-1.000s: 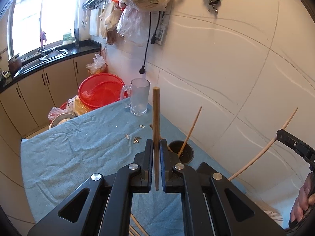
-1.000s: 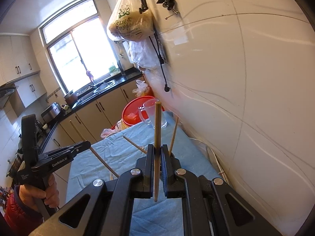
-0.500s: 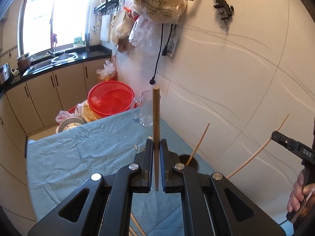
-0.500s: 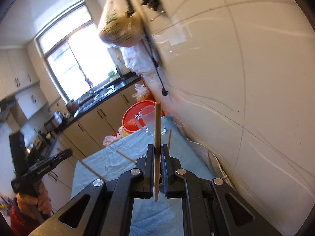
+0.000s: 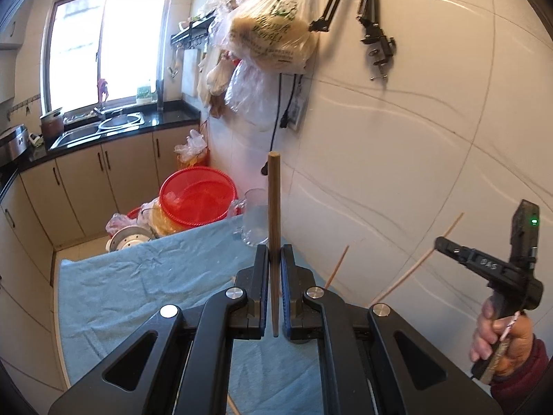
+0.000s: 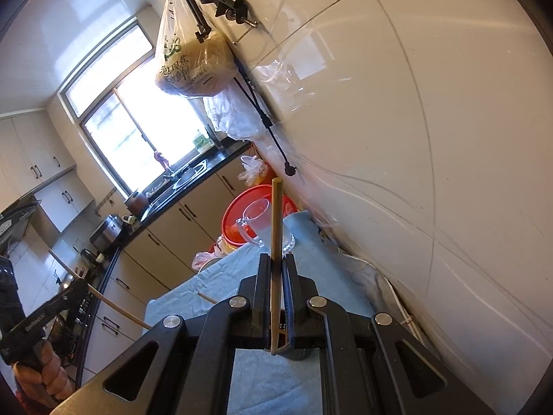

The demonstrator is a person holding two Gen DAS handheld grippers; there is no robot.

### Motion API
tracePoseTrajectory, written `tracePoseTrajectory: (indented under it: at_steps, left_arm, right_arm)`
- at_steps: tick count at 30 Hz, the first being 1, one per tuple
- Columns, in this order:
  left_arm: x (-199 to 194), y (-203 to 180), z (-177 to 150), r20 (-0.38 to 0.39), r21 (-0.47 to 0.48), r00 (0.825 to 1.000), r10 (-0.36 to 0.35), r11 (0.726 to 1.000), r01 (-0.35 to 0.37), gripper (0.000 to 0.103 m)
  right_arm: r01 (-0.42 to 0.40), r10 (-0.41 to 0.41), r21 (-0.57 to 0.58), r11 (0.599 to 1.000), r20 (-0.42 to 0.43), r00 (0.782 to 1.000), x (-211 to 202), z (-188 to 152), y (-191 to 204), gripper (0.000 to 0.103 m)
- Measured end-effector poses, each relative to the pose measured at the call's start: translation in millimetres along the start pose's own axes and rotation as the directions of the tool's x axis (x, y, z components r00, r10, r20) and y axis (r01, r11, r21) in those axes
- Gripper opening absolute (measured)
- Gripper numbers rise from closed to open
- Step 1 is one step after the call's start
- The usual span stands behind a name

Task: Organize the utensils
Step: 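Lift both chopsticks upright and carry them over the black utensil cup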

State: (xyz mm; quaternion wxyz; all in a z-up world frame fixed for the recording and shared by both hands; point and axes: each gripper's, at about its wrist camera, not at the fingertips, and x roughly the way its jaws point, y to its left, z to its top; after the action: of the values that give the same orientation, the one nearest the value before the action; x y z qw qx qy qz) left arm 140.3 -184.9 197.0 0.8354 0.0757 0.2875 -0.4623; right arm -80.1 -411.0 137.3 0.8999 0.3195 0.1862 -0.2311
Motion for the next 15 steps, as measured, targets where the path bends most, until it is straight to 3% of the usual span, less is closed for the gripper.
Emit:
tracePoseTrajectory:
  at_steps: [15]
  left_arm:
    - [69.5,-38.9,1.2,-0.055,0.024,0.998,0.001,1.0,0.0,0.006]
  right_arm:
    - [-0.007,0.007,-0.013,1.0,-0.044,0.999,44.6,12.0,-11.7,0.007]
